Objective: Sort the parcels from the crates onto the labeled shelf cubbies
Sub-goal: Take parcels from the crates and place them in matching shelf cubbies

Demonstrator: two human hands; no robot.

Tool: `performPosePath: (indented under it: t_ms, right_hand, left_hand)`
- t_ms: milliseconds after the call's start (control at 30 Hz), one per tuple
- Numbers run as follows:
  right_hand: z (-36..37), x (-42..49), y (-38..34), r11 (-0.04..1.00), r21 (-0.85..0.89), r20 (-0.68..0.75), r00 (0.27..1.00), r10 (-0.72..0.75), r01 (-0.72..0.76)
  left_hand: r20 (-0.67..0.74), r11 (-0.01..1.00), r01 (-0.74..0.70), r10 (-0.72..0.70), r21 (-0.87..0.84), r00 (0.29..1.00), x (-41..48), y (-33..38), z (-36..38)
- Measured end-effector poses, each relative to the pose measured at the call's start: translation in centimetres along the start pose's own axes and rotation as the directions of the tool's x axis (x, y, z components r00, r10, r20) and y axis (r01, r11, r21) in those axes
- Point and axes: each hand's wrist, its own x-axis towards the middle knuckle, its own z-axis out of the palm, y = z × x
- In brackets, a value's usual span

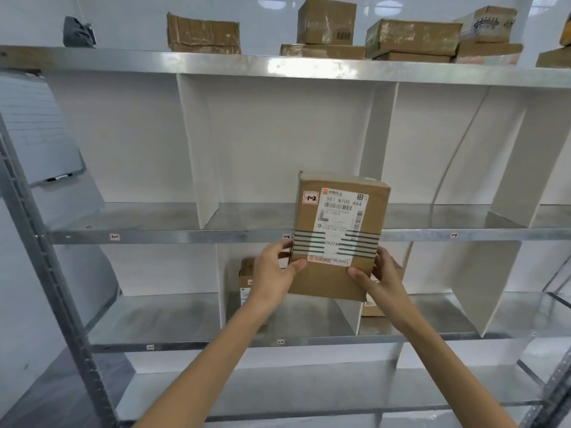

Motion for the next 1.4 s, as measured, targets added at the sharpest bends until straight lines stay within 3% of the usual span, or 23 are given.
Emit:
performPosePath:
  t_ms: [400, 867, 1400]
  right_hand:
    - [9.5, 8.6, -2.7, 0.997, -0.015, 0.048, 0.996, -0.078, 0.079]
    - [13.0, 21.0, 1.4, 0.996, -0.079, 0.115, 0.993, -0.035, 0.044]
    - [14.6, 24.2, 4.4, 0.987, -0.133, 0.183, 0.981, -0.063, 0.088]
  left_hand:
    - [-0.106, 0.997, -0.074, 0.076, 0.025, 0.991, 6.1, -0.9, -8.3]
    - [-0.155, 0.977, -0.032, 0.066, 0.211, 0.986, 18.5, -6.1, -6.9]
    - [-0.153, 0.958, -0.025, 0.071, 0.285, 0.986, 20.9, -10.5, -7.9]
